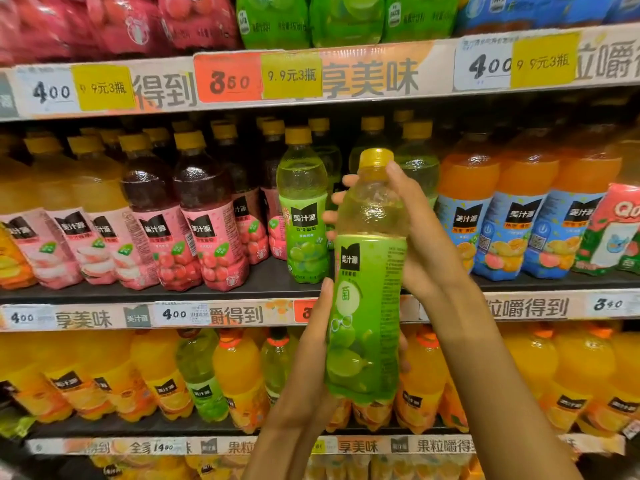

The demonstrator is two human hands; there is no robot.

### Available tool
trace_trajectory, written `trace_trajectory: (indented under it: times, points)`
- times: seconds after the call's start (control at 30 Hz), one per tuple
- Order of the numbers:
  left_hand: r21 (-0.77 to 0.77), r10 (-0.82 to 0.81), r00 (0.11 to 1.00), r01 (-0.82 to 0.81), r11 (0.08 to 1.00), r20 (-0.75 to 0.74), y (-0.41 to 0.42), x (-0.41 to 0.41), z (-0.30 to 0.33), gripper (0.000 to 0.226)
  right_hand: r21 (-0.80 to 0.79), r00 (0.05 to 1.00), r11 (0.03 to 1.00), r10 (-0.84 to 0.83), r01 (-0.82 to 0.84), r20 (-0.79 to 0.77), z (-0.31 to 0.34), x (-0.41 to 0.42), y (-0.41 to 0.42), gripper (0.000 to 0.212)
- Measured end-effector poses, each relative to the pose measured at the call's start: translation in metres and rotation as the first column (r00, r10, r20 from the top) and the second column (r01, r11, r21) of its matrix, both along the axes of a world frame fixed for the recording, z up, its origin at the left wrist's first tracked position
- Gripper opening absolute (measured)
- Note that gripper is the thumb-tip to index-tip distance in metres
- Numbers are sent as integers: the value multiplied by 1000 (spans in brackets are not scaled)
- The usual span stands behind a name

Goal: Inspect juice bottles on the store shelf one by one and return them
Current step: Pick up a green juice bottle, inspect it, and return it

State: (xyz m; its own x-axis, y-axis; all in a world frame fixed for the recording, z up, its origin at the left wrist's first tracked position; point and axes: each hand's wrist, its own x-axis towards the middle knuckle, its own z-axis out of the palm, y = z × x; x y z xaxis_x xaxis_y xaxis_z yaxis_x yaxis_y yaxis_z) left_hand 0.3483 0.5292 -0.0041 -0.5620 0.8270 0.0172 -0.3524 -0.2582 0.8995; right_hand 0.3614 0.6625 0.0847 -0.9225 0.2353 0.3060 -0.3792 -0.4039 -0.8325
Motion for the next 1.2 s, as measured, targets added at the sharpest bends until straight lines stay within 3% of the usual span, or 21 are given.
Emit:
trace_trajectory:
  times: [0.07,0.17,0.27,0.43,0.57,0.7,0.77,0.9,1.03,1.2]
  points:
    - [20,-66,998,66,998,3,2,1,0,72,-55,997,995,80,-81,-16,-2,-2,-3,43]
    - [-24,-6,995,4,1000,-95,3,-2,-5,70,-89,996,993,76,-81,-54,-3,-3,-2,34]
    - [-52,128,971,-141,989,-202,-3,-6,-4,63,13,998,999,-38,39,-45,-1,1,0,28]
    - [-89,179,916,-224,970,-359,-2,3,3,56,117,975,968,-223,223,-16,4,1,-1,24]
    - [-34,172,967,-181,983,-189,-3,7,7,73,58,995,994,-98,97,20,5,-1,0,28]
    - [126,-96,992,85,988,83,-6,9,12,72,-125,996,989,85,-80,35,4,-6,-7,50]
    - [170,-174,977,152,974,125,-6,7,10,72,-156,994,982,105,-104,-3,2,-9,-10,46]
    - [97,-155,987,150,984,47,-11,1,9,74,-133,998,990,38,-44,-46,2,-11,-8,31]
    - [-81,35,990,-47,996,-134,-12,-3,6,70,102,989,984,-147,148,-17,5,-7,-4,22]
    - [-100,55,987,-70,992,-148,-16,0,11,68,160,975,966,-213,201,58,6,-7,-6,27]
